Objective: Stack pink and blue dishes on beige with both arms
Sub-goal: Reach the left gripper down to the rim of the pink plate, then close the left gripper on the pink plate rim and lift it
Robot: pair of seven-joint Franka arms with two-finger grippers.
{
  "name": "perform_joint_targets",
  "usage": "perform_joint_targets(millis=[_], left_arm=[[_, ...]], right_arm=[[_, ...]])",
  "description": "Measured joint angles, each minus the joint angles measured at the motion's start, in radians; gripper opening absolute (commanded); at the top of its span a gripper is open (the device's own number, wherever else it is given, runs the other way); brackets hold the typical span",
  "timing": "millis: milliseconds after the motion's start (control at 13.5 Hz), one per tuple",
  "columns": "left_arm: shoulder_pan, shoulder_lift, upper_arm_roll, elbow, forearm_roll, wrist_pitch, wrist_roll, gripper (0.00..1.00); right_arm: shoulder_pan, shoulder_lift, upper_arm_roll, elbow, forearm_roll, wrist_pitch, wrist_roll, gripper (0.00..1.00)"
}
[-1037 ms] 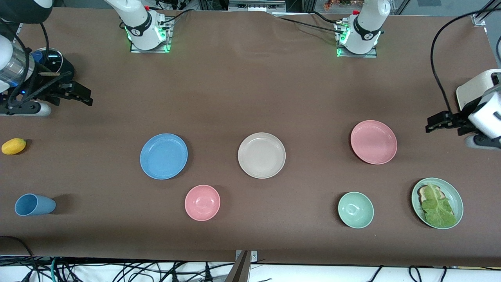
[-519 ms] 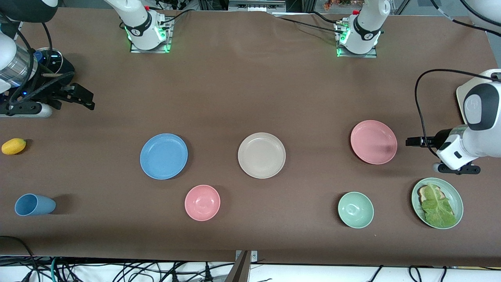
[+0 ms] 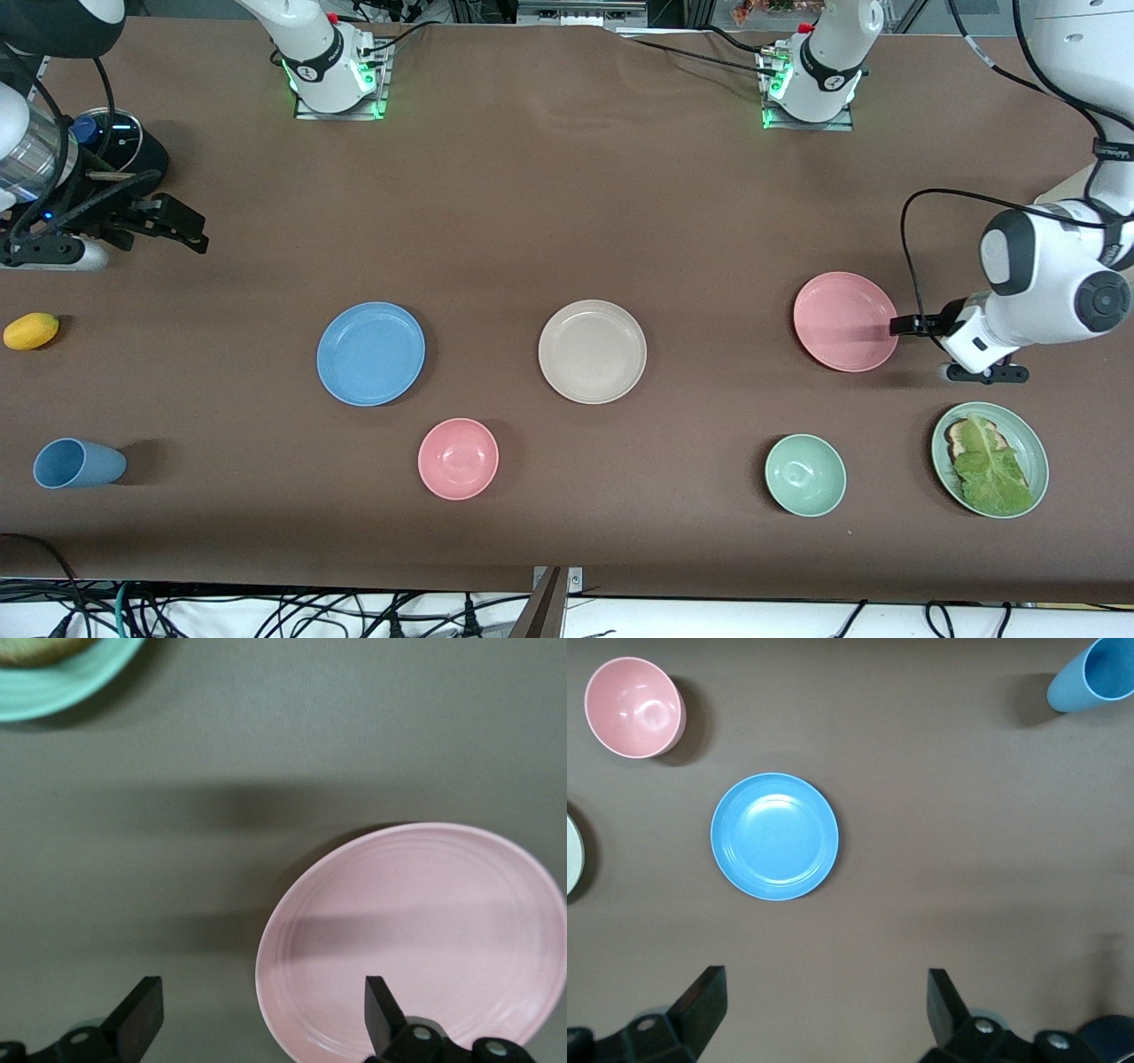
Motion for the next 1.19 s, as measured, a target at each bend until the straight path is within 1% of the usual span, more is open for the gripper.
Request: perform_joint_targets(millis=[148, 222, 296, 444, 519, 593, 963, 1185], left_arm=[[0.007, 0.001, 0.0, -0.084, 0.0, 0.107, 0.013, 1.0], [0.009, 0.002, 0.0, -0.114, 0.0, 0.133, 0.033, 1.0], [0.01, 0.004, 0.0, -0.131, 0.0, 0.142, 0.054, 0.88], [0.014, 0.01, 0.0, -0.14, 0.0, 0.144, 0.08, 0.31], [0.015, 0.013, 0.0, -0.14, 0.0, 0.145, 0.087, 0.12], [0.016, 0.015, 0.0, -0.14, 0.0, 0.146, 0.093, 0.0], [0.018, 0.015, -0.001, -0.135, 0.0, 0.146, 0.101, 0.0], [0.017, 0.013, -0.007, -0.102, 0.0, 0.124, 0.101, 0.0]], right_arm=[[-0.001, 0.016, -0.001, 0.0, 0.0, 0.006, 0.0, 1.0], [-0.001, 0.022, -0.001, 0.0, 0.0, 0.006, 0.0, 1.0], [-0.001, 0.027, -0.001, 0.0, 0.0, 0.007, 0.0, 1.0], [0.001, 0.034, 0.001, 0.0, 0.0, 0.007, -0.001, 1.0], [0.003, 0.038, 0.003, 0.0, 0.0, 0.007, -0.003, 1.0], [0.005, 0.044, 0.005, 0.0, 0.001, 0.007, -0.007, 1.0], [0.015, 0.072, 0.01, -0.002, 0.002, 0.033, -0.013, 1.0], [0.015, 0.074, 0.01, -0.003, 0.002, 0.037, -0.013, 1.0]])
